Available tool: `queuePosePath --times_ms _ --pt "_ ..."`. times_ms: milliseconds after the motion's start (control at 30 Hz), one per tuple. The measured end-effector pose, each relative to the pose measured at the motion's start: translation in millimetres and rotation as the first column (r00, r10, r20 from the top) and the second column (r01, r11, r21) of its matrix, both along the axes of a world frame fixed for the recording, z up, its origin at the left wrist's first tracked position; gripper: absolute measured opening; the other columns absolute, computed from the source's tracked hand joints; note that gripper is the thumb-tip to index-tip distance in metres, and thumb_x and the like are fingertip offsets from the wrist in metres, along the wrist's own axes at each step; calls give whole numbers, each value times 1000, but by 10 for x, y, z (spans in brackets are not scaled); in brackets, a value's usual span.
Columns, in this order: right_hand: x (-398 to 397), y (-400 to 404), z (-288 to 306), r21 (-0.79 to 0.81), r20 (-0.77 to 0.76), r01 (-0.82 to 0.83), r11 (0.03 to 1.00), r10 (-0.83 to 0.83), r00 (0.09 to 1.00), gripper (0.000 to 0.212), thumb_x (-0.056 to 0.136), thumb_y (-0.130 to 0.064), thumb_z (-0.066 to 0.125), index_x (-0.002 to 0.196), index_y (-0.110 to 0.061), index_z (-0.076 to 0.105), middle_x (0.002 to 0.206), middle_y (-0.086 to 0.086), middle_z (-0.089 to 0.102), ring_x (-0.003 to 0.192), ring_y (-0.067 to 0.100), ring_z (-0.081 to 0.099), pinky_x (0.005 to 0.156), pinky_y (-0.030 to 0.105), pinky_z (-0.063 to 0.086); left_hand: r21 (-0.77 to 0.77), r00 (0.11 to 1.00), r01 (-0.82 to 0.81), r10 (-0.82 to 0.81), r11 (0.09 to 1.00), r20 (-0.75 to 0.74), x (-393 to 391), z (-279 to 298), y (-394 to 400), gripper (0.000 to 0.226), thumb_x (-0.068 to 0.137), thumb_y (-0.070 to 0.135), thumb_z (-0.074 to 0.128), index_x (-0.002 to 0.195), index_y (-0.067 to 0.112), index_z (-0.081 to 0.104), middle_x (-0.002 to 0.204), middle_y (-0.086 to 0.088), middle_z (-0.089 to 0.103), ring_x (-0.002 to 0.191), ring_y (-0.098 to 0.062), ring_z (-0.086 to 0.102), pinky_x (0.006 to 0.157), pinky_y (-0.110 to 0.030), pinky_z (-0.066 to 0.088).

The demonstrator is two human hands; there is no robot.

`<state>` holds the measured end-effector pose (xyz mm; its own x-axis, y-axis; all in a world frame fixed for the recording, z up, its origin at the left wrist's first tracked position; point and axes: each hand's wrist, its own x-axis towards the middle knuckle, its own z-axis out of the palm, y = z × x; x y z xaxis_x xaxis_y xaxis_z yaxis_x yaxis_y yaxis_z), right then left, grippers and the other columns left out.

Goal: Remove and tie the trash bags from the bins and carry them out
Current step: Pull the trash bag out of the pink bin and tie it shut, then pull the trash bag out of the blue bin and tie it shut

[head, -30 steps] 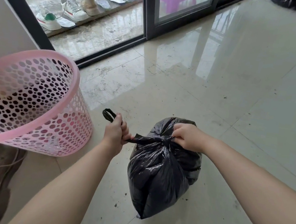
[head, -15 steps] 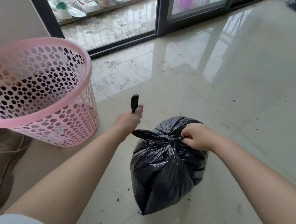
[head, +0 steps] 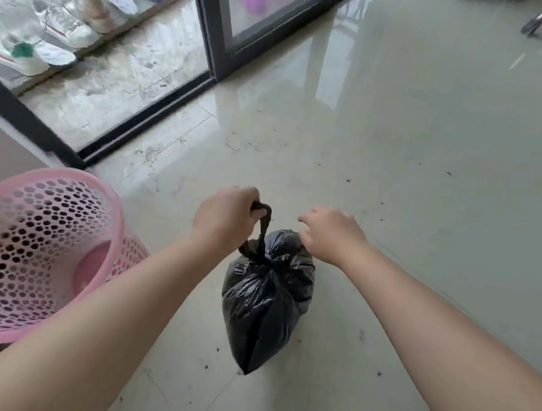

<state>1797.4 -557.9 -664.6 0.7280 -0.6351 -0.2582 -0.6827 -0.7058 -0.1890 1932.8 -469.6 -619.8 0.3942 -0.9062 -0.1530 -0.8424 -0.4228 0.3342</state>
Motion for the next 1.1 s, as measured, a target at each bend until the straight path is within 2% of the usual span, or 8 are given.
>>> queuePosePath --times_ms 100,300,500,633,733,833,967,1100 --pt "-287 -79 692 -55 100 148 988 -142 985 35 93 -25 35 119 -10 53 127 10 53 117 29 47 96 37 38 -40 993 101 -98 994 70 -367 547 -190 27 95 26 40 103 5 54 102 -13 61 94 -31 56 66 -36 44" --pt "-1318 -516 2555 -92 186 375 922 -354 916 39 95 -31 32 122 -9 51 129 10 51 120 27 43 96 35 33 -93 951 289 -275 953 140 -1191 2269 -941 26 96 25 37 98 5 54 100 -10 64 105 -26 48 64 -31 30" --pt "-2555 -1144 4396 -185 255 483 856 -432 865 39 95 -31 34 123 -8 49 131 11 50 122 28 42 97 36 32 -152 918 374 -343 915 198 -2226 4078 -1806 26 95 22 40 98 2 56 100 -15 62 105 -30 48 73 -36 38" --pt "-3328 -1540 5297 -285 303 547 787 -468 830 37 94 -28 36 118 -5 51 128 14 51 118 30 43 93 37 36 -198 915 382 -339 903 219 -2956 4914 -2270 27 95 20 39 103 0 55 106 -19 60 108 -33 49 78 -39 41" --pt "-3930 -1795 5814 -322 309 604 729 -522 795 37 93 -28 36 119 -6 50 129 15 51 117 31 44 93 37 37 -220 911 389 -337 895 238 -3566 5347 -2625 28 96 22 38 106 0 53 109 -19 58 108 -33 49 72 -37 38" --pt "-4540 -2046 6138 -355 302 675 646 -604 737 36 92 -27 37 119 -6 49 126 15 52 115 32 45 90 38 39 -237 900 419 -367 876 236 -4196 5605 -3025 30 96 20 36 113 -1 50 117 -19 53 113 -33 44 83 -39 42" --pt "-5344 -2427 6299 -345 272 762 548 -718 640 34 92 -26 38 115 -4 50 122 15 54 113 33 46 87 38 40 -246 858 506 -452 827 246 -5037 5779 -3650 31 97 19 35 118 0 48 123 -17 51 118 -31 42 93 -38 41" --pt "-6197 -3030 6392 -350 240 799 488 -778 580 34 94 -28 34 111 -5 52 119 15 55 111 33 47 85 38 40 -228 767 635 -567 738 301 -5971 5888 -4415 28 97 16 36 117 2 49 122 -15 54 116 -31 45 91 -37 42"
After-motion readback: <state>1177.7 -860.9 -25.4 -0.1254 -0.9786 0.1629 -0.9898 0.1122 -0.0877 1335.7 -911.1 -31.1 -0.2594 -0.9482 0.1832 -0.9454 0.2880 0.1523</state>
